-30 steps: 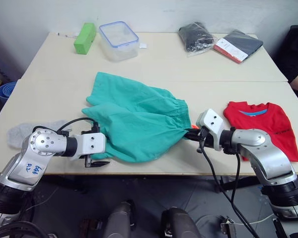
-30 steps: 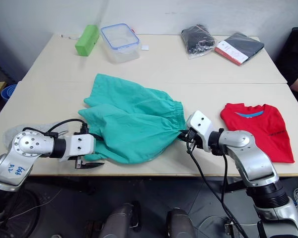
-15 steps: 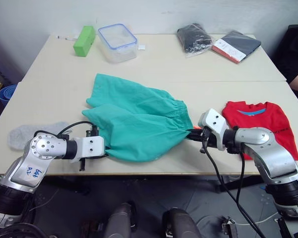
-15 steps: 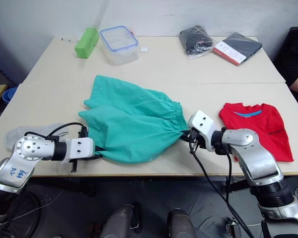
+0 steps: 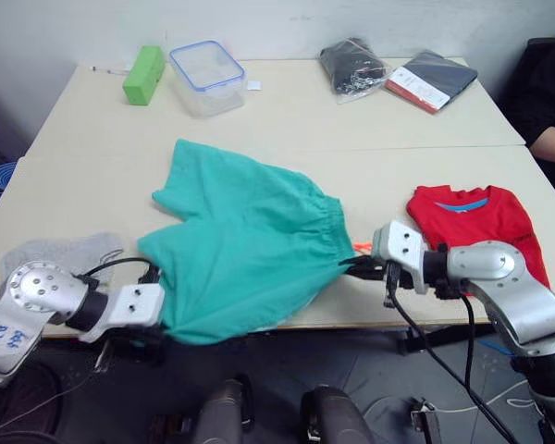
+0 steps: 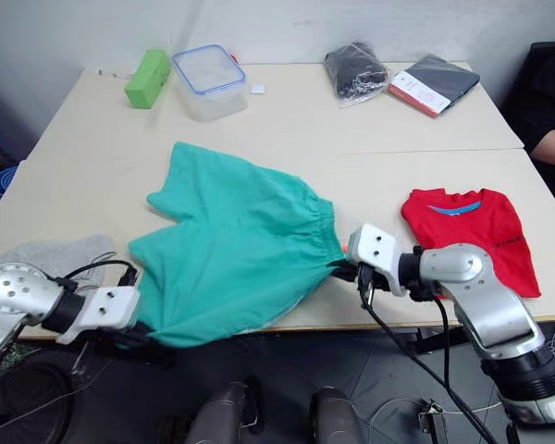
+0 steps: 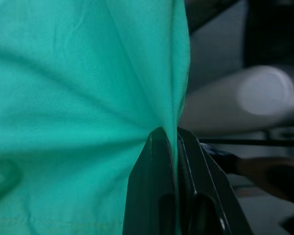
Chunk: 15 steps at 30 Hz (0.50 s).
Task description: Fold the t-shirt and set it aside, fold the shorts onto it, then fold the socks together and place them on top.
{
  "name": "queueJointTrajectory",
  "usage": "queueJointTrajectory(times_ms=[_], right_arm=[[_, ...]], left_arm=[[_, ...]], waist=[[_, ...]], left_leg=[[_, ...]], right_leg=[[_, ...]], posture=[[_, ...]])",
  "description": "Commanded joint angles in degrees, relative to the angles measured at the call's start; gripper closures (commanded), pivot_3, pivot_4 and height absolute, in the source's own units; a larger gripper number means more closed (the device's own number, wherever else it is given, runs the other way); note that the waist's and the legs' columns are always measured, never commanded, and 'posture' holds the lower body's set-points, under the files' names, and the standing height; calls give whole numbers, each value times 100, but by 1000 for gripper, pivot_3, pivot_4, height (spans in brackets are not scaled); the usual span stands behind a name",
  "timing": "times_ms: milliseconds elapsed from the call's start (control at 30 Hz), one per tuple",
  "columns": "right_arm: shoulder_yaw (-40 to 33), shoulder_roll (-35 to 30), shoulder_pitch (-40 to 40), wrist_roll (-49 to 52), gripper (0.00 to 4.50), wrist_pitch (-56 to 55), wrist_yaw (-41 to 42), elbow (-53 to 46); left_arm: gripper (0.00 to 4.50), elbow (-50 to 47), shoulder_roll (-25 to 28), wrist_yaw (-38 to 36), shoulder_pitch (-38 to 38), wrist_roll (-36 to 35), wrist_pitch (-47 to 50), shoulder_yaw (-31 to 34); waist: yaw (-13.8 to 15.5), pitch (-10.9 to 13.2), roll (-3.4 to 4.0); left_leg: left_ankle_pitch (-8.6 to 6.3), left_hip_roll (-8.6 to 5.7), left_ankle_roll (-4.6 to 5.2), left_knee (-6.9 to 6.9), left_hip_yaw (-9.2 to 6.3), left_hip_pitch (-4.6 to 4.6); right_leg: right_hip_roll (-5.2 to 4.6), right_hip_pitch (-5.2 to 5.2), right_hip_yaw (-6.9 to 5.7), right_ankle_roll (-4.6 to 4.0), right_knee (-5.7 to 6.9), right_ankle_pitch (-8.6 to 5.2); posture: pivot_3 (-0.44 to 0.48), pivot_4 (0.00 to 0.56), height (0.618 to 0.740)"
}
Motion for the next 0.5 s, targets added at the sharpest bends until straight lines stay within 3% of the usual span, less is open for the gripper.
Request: queueJointTrajectory(times_ms=[33, 233, 300, 400, 500], right_arm=[[-252, -353, 281, 152, 4500, -236, 338, -347], [-541, -785, 608, 1220, 4500, 308, 1050, -928], [-721, -986, 699, 1751, 4500, 657, 1315, -1071], [-905, -899, 522, 2344, 4500, 1177, 1152, -1009], [-1064, -661, 79, 3011, 4500, 1959, 768, -628]], left_arm=[[4493, -141, 256, -239, 354, -245, 359, 433], [4493, -396, 348, -644, 802, -862, 746, 1155], [4493, -467, 452, -993, 762, -1413, 1161, 1553], [4493, -214, 664, -1255, 134, -2076, 1697, 1752], [4493, 678, 582, -1136, -1690, -2583, 2372, 1116]], waist=[[20, 0, -1], [68, 5, -10], [74, 6, -11], [82, 6, -21], [90, 7, -26]], left_leg=[[-1, 0, 2, 0, 0, 1], [-5, 1, 5, 0, -4, 3], [-6, 1, 5, -2, -5, 3], [-6, 3, 5, -3, -13, 1], [-9, 2, 18, -2, -17, 2]], right_leg=[[-1, 2, 0, 0, 0, 0], [-1, 4, 1, 0, -3, 0], [-1, 5, -1, 0, -8, 0], [0, 7, -5, -1, -13, 0], [0, 9, -7, -1, -7, 0]], posture=[[0, 150, 740], [0, 150, 740], [0, 150, 740], [0, 150, 740], [0, 150, 740]])
